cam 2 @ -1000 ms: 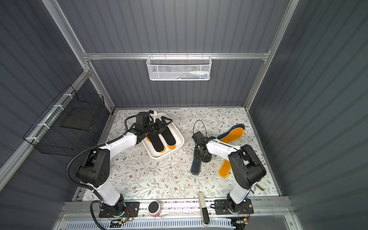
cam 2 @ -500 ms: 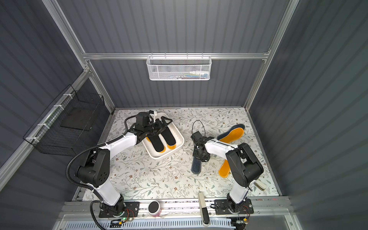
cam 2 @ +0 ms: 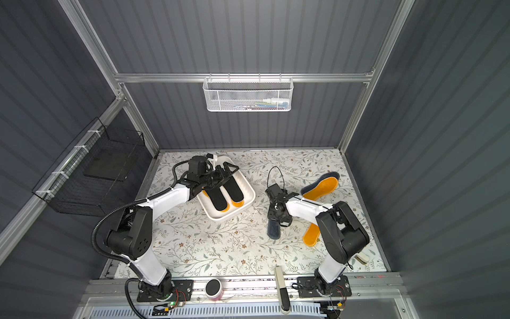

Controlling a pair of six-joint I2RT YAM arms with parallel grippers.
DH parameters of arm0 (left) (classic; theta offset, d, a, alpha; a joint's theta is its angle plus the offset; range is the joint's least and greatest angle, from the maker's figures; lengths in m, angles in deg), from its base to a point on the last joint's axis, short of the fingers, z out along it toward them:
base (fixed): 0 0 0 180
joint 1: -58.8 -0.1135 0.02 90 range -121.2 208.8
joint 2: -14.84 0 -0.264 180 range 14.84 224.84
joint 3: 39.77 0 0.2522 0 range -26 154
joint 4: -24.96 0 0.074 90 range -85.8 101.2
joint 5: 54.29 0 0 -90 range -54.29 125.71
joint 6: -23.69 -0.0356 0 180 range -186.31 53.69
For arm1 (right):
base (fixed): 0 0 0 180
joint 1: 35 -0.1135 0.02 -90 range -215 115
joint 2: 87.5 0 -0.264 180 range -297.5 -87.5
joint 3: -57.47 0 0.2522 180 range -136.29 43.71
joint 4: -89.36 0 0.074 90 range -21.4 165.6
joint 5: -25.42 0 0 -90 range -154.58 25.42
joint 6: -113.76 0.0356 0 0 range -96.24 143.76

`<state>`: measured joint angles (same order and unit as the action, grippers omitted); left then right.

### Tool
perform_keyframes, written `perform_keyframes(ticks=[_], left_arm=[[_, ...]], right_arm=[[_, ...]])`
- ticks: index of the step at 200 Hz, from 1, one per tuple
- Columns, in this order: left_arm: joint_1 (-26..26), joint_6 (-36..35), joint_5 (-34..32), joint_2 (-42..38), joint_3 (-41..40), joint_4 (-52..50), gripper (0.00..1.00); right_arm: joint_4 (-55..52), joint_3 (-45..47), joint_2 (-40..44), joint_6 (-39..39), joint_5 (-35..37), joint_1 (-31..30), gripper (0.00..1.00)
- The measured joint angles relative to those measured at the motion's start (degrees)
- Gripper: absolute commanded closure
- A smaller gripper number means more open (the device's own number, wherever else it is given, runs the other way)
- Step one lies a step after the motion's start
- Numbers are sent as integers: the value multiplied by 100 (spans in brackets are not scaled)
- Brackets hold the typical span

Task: Put the insoles into the storage box
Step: Pick up the insole from the center of the board.

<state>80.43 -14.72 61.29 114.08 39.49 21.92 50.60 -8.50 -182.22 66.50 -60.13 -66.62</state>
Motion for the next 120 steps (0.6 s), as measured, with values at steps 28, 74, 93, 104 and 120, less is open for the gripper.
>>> perform_keyframes(ticks=[28, 74, 93, 104, 120], left_arm=[[2, 0, 2, 0, 0, 0, 1], [2, -120, 22, 0, 0, 0, 0], [2, -297, 28, -15, 0, -9, 1], [2, -435, 48, -79, -15, -13, 1], [2, -649, 66, -258, -94, -13, 3]], right_arm=[[26, 52, 330, -293, 122, 2, 95], [33, -11, 894, -898, 160, 20, 94], [-11, -184, 1143, -1150, 76, 48, 94], [-13, -337, 1292, -1292, -9, 59, 93], [-35, -654, 1436, -1471, -138, 66, 93]])
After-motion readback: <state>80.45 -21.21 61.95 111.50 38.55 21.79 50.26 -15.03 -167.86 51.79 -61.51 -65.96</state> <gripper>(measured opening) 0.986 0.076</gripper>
